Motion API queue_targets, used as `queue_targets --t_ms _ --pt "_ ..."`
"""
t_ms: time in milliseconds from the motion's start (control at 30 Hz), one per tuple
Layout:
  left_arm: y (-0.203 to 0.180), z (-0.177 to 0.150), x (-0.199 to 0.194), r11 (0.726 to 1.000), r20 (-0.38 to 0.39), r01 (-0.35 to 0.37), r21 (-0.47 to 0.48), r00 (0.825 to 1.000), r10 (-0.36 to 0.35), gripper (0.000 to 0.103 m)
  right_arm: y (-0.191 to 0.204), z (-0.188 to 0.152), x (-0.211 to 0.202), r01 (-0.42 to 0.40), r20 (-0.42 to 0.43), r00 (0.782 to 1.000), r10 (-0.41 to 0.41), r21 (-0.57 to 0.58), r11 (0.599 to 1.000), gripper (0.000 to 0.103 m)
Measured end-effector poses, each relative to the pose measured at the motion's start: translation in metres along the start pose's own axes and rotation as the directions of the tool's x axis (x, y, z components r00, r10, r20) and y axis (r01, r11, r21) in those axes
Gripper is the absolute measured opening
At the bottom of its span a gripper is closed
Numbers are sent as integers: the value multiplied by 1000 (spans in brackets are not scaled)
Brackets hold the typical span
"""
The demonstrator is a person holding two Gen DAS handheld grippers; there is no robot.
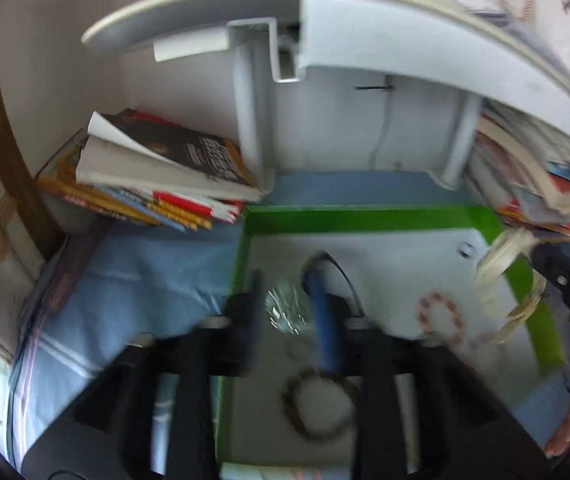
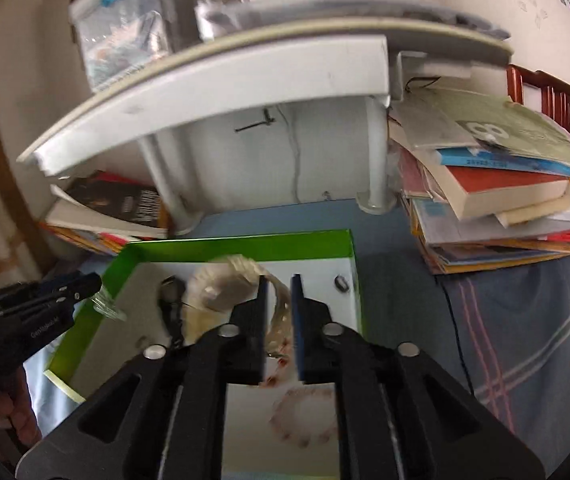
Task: Organize jewelry
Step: 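Lower both tools into the green box and open them, then withdraw both open tools from the green box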
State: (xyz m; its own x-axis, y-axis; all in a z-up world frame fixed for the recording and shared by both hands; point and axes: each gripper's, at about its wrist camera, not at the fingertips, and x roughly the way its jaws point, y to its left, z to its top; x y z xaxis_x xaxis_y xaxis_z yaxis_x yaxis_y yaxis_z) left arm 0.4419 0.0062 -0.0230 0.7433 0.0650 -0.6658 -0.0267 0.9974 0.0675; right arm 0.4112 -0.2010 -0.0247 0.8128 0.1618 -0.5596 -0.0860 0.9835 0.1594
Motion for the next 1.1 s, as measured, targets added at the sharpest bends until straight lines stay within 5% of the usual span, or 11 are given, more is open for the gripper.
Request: queue_targets --t_ms 33,133,300,567,867,1100 --pt "2 1 1 999 19 -32 -2 999 32 80 -1 0 -2 2 2 1000 -2 11 1000 45" --pt "12 -6 -26 999 82 -49 -17 995 50 88 -10 -8 -42 -25 109 994 21 41 999 66" --pt "30 -52 -124 994 212 80 -72 975 -64 97 -12 -40 -132 -66 181 982 57 45 997 73" --pt "32 -159 -225 991 254 102 -88 964 -77 99 7 -114 -248 -124 252 962 110 43 991 87" --pt "24 -237 -273 990 240 113 -82 967 -91 99 39 -183 -288 -150 199 968 151 -17 989 87" --pt "13 -265 -291 992 230 121 -40 967 -109 99 42 -215 -306 -151 176 972 153 -25 988 87"
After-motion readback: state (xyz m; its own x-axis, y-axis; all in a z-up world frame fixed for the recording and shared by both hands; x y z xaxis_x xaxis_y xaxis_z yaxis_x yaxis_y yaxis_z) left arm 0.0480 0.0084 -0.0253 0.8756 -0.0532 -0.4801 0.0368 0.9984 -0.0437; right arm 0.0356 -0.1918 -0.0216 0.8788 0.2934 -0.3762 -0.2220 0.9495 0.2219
